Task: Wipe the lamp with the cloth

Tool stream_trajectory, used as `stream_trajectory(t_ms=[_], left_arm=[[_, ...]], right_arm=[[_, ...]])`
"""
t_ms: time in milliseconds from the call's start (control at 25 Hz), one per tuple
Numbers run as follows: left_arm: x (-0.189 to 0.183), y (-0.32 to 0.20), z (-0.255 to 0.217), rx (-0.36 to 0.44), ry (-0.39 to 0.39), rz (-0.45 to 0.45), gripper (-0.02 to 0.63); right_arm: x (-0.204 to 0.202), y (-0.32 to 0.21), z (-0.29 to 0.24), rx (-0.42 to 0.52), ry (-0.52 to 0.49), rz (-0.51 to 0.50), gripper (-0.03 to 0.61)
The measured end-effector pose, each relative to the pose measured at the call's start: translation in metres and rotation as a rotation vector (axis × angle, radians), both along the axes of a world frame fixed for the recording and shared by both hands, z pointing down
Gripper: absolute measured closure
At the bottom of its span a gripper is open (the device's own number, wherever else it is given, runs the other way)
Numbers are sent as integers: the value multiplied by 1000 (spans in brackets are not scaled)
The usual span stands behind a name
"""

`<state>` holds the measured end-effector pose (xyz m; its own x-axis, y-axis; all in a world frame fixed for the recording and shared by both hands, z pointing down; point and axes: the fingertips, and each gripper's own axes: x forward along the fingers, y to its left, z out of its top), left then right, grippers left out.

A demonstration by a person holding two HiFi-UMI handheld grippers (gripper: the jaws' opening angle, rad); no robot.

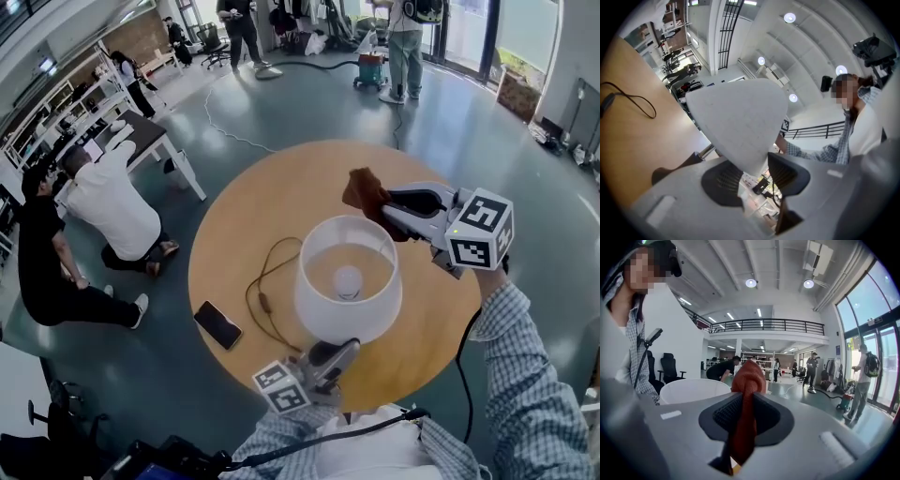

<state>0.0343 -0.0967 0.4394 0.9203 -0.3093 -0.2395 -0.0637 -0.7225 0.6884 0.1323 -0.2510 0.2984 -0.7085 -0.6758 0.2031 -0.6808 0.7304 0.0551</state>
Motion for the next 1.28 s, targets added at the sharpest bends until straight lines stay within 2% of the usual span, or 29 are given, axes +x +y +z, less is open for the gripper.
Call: stream_trajectory(t_ms=[200, 600, 800, 1040, 1280], left_arm=[[-3, 2, 3, 3, 1, -9, 448], [4, 2, 1, 7, -5, -31, 447], [2, 4, 2, 8, -6, -38, 446], [3, -1, 3, 11, -3, -40, 446], [0, -1, 5, 9, -2, -29, 446]], right_arm=[[-19, -13, 4, 5, 42, -48, 509], [-28, -40, 63, -150, 96, -143, 509], [-36, -47, 98, -229, 193, -186, 509], [-37, -51, 99, -227, 198, -218, 509], [-51, -48, 83, -187, 230, -288, 509]])
